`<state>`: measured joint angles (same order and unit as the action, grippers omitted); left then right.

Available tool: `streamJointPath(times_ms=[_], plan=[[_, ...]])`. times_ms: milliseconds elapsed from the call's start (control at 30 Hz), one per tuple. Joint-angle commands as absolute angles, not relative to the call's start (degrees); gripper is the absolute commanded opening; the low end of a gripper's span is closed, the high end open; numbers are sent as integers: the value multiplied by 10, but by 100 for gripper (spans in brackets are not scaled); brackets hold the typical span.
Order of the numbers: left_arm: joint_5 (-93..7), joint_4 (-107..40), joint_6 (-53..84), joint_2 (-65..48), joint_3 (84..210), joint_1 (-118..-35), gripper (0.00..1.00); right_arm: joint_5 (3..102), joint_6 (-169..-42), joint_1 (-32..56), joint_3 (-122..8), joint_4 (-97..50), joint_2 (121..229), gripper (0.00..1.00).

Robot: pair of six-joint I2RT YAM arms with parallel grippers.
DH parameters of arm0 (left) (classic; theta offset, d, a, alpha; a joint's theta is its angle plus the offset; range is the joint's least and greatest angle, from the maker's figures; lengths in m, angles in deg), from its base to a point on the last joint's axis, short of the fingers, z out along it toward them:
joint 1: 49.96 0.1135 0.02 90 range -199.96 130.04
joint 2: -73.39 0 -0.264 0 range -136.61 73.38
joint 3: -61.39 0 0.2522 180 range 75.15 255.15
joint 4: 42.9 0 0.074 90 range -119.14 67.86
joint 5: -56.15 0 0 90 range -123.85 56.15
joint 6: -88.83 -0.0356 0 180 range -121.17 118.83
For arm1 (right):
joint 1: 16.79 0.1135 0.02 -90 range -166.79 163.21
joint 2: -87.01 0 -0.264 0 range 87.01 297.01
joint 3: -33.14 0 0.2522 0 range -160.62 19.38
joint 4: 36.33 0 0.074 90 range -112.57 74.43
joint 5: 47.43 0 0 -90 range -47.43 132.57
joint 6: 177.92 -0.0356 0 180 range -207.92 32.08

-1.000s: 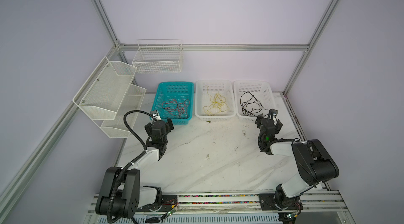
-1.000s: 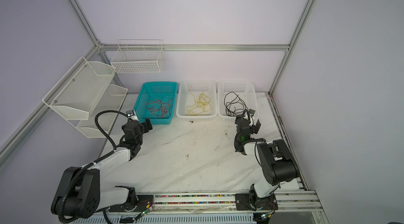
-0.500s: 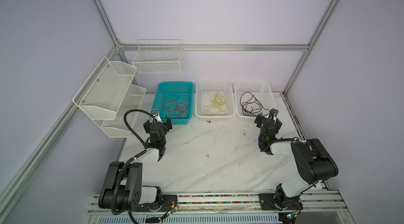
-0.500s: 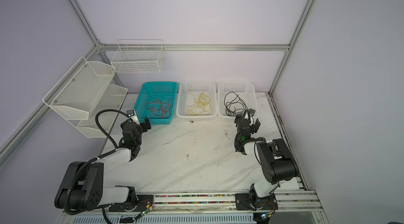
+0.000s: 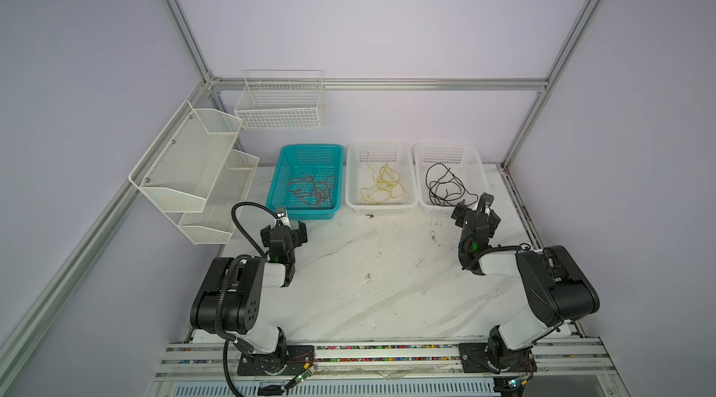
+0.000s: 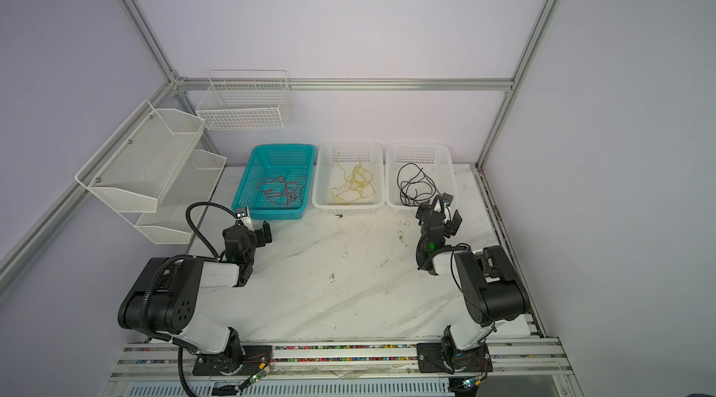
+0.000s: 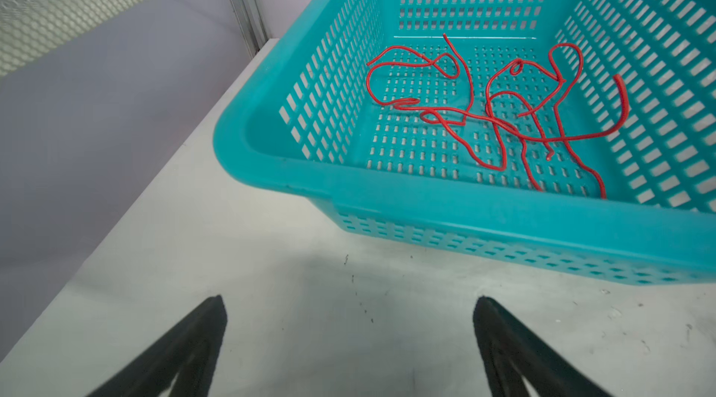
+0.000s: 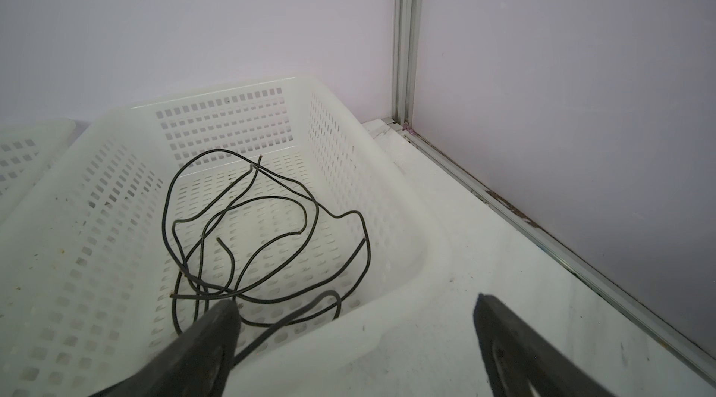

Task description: Untangle the cables

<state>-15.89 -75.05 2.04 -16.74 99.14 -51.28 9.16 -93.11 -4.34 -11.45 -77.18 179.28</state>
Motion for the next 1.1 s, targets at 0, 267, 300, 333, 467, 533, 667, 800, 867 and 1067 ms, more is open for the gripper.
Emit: streamJointPath(times_ms=[0,267,300,333,467,533,667,800,867,1067], plan=[[-171,-806,15,-160,976,-508,100,97,-913,-49,-113,-811,1800,97],[-168,-820,12,-163,971,-510,100,119,-889,-63,-102,-920,1845,97],[-168,-821,12,-163,971,-510,100,122,-885,-64,-96,-943,1856,97],[-168,-822,12,-163,972,-510,100,127,-880,-64,-92,-963,1865,97],[-167,-826,10,-164,971,-512,100,151,-869,-65,-93,-965,1870,97],[-166,-829,10,-164,970,-513,100,153,-857,-65,-87,-988,1872,97],[-166,-829,9,-164,970,-513,100,162,-868,-67,-96,-969,1876,97],[-166,-831,8,-165,969,-513,100,192,-880,-83,-112,-934,1878,97],[-165,-831,8,-165,969,-512,100,195,-882,-85,-114,-931,1878,97],[-165,-832,8,-165,969,-514,100,306,-837,-99,-65,-1062,1904,97]])
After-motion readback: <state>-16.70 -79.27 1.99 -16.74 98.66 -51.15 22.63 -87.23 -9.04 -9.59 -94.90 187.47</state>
